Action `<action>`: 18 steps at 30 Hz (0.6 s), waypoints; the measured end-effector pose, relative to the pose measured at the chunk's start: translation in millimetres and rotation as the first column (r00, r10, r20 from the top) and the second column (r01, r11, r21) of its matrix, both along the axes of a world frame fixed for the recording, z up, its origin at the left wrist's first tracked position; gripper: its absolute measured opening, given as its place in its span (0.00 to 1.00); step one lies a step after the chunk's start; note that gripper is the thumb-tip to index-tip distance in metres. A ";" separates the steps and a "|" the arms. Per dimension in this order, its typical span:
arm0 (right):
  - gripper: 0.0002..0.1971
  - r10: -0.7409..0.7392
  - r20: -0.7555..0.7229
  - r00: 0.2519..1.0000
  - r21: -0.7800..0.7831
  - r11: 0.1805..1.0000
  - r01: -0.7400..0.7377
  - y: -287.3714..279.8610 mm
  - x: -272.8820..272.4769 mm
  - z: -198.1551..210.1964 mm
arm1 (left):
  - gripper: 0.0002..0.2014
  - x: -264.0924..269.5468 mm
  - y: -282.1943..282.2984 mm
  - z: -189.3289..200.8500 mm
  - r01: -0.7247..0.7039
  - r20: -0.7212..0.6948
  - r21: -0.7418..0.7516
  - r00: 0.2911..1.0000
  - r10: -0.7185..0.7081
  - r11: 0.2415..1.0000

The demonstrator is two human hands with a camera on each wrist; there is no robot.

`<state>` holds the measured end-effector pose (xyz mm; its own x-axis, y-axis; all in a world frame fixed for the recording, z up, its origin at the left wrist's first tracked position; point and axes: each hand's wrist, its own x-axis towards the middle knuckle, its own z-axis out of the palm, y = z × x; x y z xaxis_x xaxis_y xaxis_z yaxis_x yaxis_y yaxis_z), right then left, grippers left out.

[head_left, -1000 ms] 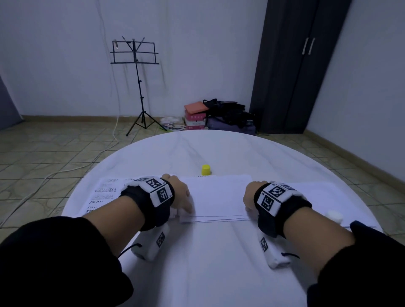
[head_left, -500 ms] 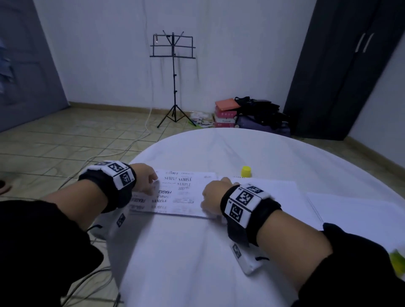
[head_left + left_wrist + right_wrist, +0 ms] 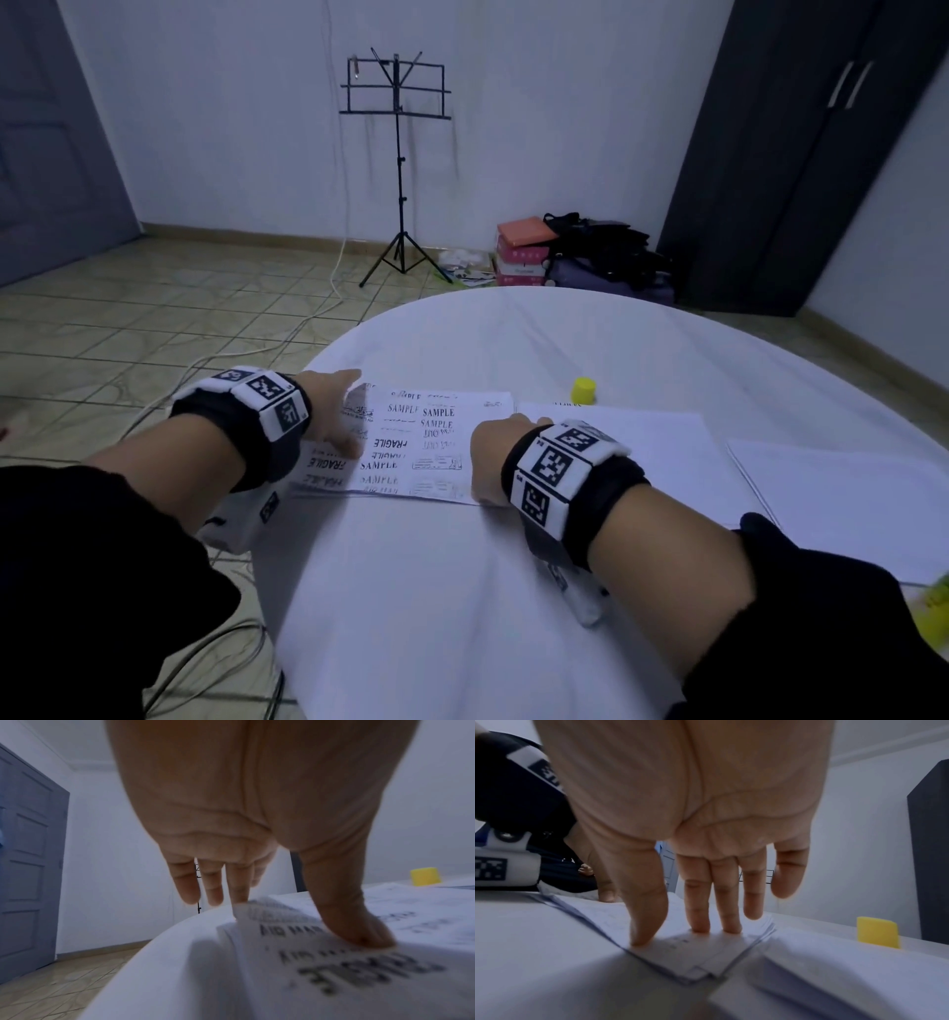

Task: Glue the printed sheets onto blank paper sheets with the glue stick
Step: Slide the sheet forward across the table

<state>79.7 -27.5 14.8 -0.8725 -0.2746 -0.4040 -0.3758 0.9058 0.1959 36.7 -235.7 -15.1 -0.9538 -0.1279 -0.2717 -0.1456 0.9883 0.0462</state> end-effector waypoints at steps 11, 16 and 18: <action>0.10 -0.139 -0.040 0.989 -0.073 0.988 0.136 -14.1 -13.2 -32.8 | 0.46 27.3 -2.2 2.9 -0.309 -0.124 0.553 0.888 0.444 0.774; 0.17 -0.009 -0.019 1.000 -0.122 0.992 0.006 -6.3 -3.1 -19.0 | 0.13 47.8 -5.8 0.5 -0.450 0.173 0.685 0.864 0.473 0.572; 0.17 -0.013 -0.018 1.000 -0.105 0.994 0.011 -5.1 3.0 -14.4 | 0.09 50.1 -6.3 -2.9 -0.437 0.233 0.814 0.848 0.476 0.382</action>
<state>82.7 -32.6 0.5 -0.8831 -0.3046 -0.3570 -0.3623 0.9260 0.1062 86.8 -242.0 -18.0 -0.8344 -0.2871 -0.4705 -0.5419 0.2714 0.7954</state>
